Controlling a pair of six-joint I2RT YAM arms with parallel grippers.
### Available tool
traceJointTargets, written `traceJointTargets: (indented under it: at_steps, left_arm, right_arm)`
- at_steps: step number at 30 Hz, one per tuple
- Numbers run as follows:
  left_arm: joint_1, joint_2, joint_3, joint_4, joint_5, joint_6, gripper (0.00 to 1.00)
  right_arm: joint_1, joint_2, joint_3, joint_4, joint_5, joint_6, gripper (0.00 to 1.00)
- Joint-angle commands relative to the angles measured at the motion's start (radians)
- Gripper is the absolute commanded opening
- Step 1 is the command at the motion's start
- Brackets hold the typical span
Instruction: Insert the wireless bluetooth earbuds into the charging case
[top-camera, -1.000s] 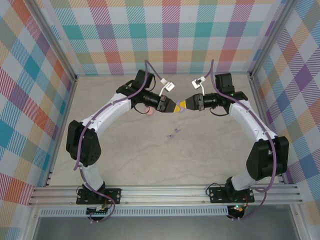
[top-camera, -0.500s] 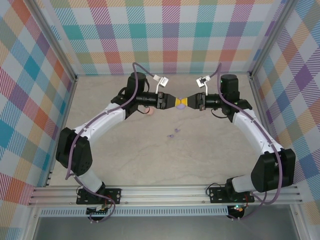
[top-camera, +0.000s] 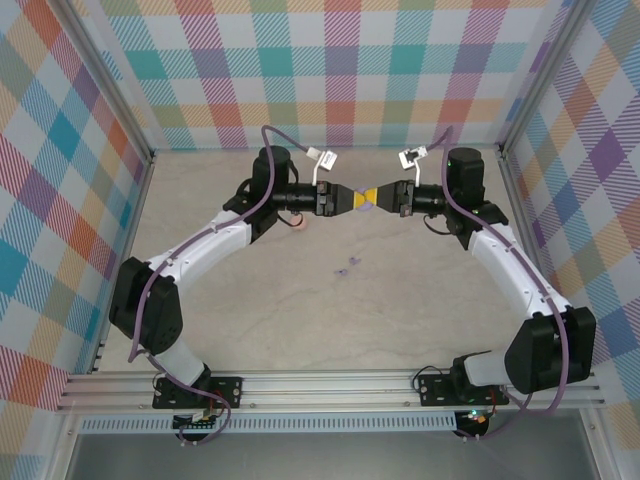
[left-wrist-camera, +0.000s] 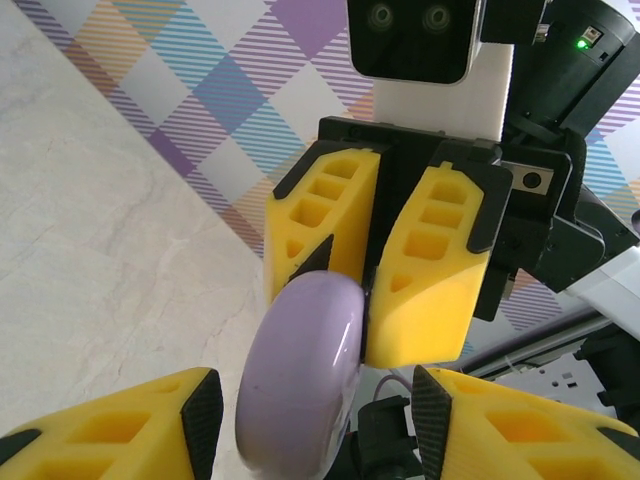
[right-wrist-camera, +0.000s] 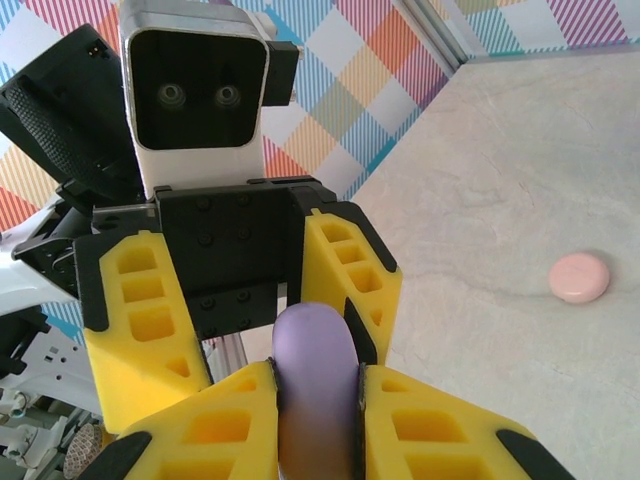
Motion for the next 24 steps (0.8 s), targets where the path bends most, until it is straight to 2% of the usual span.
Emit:
traceJointTargets:
  at_steps: [1, 4, 8, 10, 15, 20, 24]
  left_arm:
    - [-0.025, -0.046, -0.004, 0.022, 0.024, 0.013, 0.54]
    - [-0.035, -0.046, 0.006, 0.014, 0.038, 0.022, 0.5]
    - [-0.044, -0.046, 0.018, 0.009, 0.038, 0.026, 0.39]
    - [-0.045, -0.044, 0.021, 0.005, 0.038, 0.028, 0.38]
    - [-0.046, -0.047, 0.023, -0.002, 0.033, 0.033, 0.29]
    - [-0.046, -0.054, 0.027, 0.005, 0.032, 0.028, 0.29]
    - [-0.046, -0.057, 0.041, -0.022, 0.039, 0.055, 0.18]
  right_arm:
    - [-0.004, -0.021, 0.025, 0.038, -0.016, 0.017, 0.18]
    - [-0.003, -0.025, 0.028, 0.039, -0.024, 0.018, 0.18]
    - [-0.003, -0.028, 0.03, 0.032, -0.027, 0.013, 0.18]
    - [-0.003, -0.03, 0.031, 0.029, -0.026, 0.011, 0.18]
    - [-0.003, -0.031, 0.04, 0.014, -0.036, 0.002, 0.18]
    - [-0.001, -0.026, 0.044, -0.029, -0.063, -0.034, 0.19]
    - [0.003, -0.025, 0.055, -0.107, -0.068, -0.098, 0.25]
